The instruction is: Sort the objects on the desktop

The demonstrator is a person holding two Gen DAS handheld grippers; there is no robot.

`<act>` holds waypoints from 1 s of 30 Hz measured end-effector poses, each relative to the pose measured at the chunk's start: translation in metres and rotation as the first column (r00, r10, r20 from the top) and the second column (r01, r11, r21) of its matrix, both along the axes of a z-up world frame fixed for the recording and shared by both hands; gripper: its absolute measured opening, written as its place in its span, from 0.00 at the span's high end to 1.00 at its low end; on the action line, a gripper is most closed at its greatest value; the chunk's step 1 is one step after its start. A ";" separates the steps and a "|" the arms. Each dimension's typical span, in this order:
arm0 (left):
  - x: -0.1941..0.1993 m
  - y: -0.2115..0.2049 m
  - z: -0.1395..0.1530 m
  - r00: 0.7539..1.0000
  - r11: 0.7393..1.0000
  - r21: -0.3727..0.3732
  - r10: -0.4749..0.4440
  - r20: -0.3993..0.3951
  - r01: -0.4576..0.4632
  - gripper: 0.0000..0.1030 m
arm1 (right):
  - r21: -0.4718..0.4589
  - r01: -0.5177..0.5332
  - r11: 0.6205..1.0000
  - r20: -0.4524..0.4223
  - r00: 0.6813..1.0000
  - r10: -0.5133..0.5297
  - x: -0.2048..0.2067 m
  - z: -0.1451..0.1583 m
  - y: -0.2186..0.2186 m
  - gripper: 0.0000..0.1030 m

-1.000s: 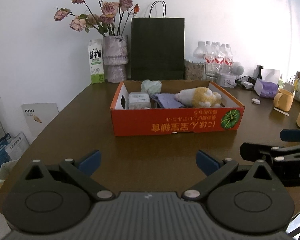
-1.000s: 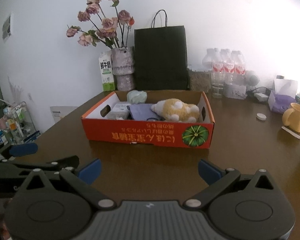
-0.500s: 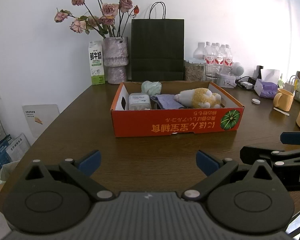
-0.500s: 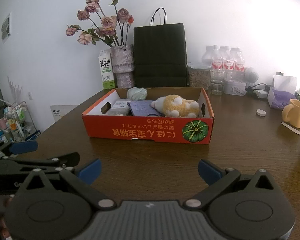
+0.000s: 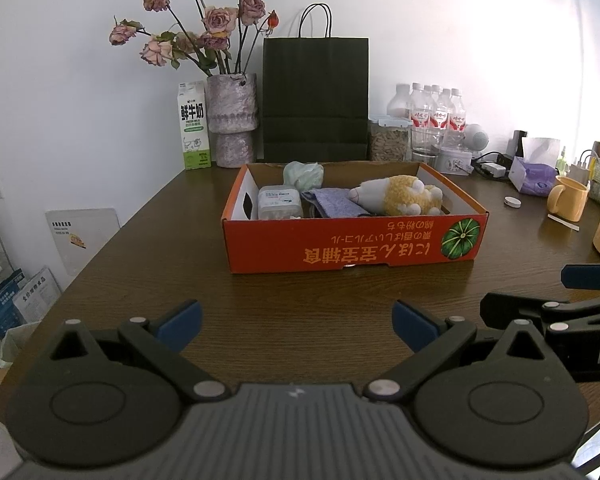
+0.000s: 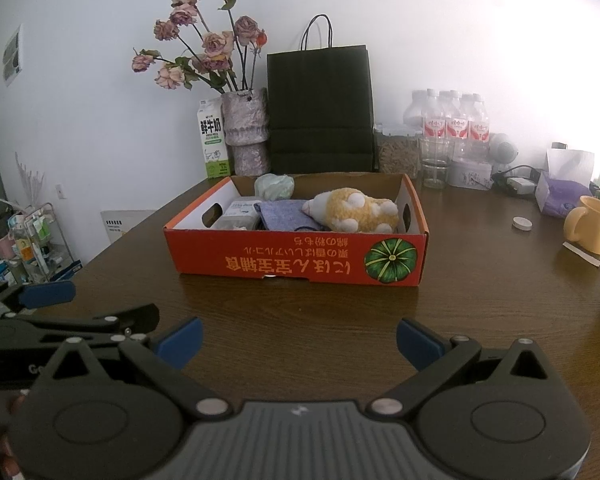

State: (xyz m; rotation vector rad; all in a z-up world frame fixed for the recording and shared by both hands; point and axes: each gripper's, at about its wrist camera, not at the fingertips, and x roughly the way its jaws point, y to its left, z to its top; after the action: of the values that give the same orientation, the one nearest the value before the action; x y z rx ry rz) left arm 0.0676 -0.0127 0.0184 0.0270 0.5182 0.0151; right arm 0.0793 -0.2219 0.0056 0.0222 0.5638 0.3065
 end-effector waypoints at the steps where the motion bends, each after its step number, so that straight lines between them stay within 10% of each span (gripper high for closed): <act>1: 0.000 0.000 0.000 1.000 1.000 0.001 0.000 0.000 0.000 0.00 | 0.000 0.000 1.000 0.000 1.000 0.000 0.000 0.000 0.000 0.00; 30: 0.000 -0.001 -0.002 1.000 1.000 0.003 0.002 0.000 -0.002 0.00 | 0.000 0.003 1.000 -0.006 1.000 -0.003 0.001 -0.001 -0.002 0.00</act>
State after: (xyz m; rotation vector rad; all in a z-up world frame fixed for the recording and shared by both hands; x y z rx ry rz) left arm 0.0680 -0.0133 0.0166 0.0294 0.5186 0.0182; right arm 0.0799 -0.2241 0.0047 0.0238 0.5692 0.3038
